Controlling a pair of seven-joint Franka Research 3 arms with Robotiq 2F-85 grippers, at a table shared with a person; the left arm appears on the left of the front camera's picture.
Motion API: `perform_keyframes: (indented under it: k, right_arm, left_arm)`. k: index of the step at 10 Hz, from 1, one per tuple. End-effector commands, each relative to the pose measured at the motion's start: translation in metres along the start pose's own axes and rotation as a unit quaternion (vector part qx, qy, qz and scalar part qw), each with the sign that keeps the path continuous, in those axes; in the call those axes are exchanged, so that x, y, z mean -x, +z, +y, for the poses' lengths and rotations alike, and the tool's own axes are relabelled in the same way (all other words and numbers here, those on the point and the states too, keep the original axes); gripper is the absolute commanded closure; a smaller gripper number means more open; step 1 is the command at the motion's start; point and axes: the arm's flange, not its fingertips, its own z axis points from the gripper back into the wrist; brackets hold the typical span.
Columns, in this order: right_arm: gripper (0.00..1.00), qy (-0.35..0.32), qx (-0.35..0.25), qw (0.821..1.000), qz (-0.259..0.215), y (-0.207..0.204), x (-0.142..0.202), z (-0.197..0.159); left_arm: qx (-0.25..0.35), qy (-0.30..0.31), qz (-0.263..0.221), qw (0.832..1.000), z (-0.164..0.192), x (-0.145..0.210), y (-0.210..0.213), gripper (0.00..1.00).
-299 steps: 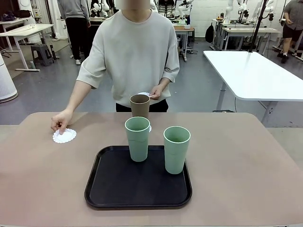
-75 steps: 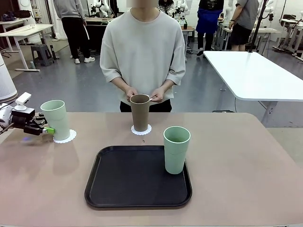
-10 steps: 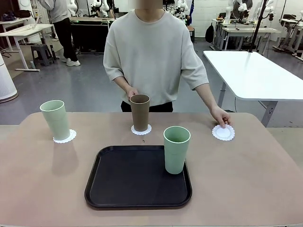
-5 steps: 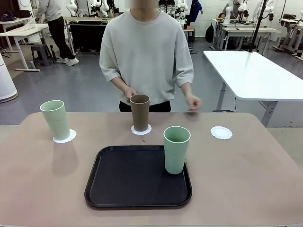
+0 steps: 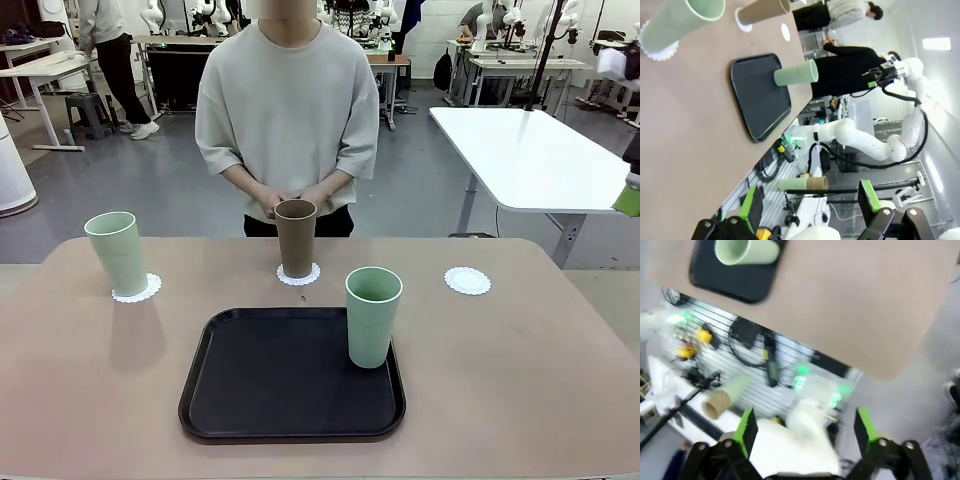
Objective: Place coasters on the table and set cups on them.
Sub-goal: Take one Reusable plastic cup from the Flat Tray and place it on a coaster set by the human.
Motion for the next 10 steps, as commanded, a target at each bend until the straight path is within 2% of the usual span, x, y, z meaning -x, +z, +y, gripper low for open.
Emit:
perform_keyframes:
  k: [1,2,3,5,6,7,10]
  right_arm:
    - [0.00,0.076,0.093,0.993,-0.020,-0.018,-0.007,0.021]
    - [0.00,0.119,0.113,0.985,-0.043,-0.027,-0.012,0.035]
    - [0.00,0.164,0.090,0.980,-0.073,-0.036,-0.014,0.046]
    - [0.00,0.200,0.021,0.973,-0.108,-0.049,-0.010,0.048]
    - [0.00,0.201,-0.038,0.972,-0.119,-0.049,-0.001,0.041]
    - [0.00,0.175,0.075,0.978,-0.085,-0.035,-0.020,0.063]
    - [0.00,0.175,0.075,0.978,-0.085,-0.035,-0.020,0.063]
  left_arm:
    - [-0.001,0.009,-0.012,1.000,-0.004,0.001,-0.002,0.00]
    - [-0.001,0.009,-0.012,1.000,-0.004,0.001,-0.002,0.00]
    - [-0.001,0.009,-0.012,1.000,-0.004,0.001,-0.002,0.00]
    - [-0.001,0.009,-0.012,1.000,-0.004,0.001,-0.002,0.00]
    - [-0.001,0.009,-0.012,1.000,-0.004,0.001,-0.002,0.00]
    - [-0.001,0.009,-0.012,1.000,-0.004,0.001,-0.002,0.00]
    - [-0.001,0.009,-0.012,1.000,-0.004,0.001,-0.002,0.00]
